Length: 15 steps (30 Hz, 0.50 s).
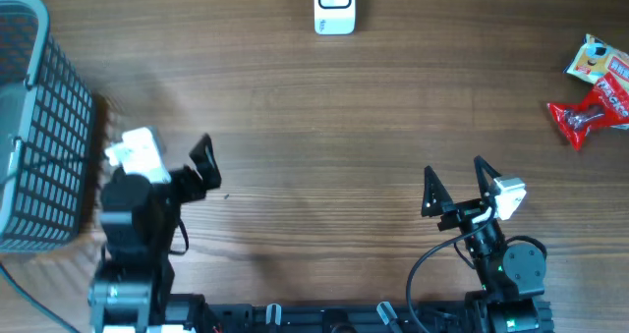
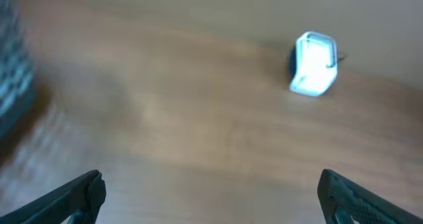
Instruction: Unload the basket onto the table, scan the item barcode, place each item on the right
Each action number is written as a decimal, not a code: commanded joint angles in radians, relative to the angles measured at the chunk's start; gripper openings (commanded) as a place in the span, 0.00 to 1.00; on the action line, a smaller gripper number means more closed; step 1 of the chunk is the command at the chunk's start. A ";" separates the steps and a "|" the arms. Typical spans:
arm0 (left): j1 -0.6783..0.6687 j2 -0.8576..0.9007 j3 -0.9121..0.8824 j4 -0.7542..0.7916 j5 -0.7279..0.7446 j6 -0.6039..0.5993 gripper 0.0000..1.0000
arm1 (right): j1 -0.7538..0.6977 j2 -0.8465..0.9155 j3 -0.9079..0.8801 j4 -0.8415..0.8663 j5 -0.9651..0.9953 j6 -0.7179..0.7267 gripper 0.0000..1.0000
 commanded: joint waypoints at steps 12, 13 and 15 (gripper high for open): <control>-0.003 -0.390 -0.373 0.241 0.138 0.150 1.00 | -0.006 -0.009 -0.001 0.005 0.013 -0.019 1.00; -0.003 -0.415 -0.399 0.274 0.138 0.149 1.00 | -0.006 -0.009 -0.001 0.005 0.013 -0.019 1.00; -0.003 -0.466 -0.448 0.339 0.138 0.149 1.00 | -0.006 -0.009 -0.001 0.005 0.013 -0.019 1.00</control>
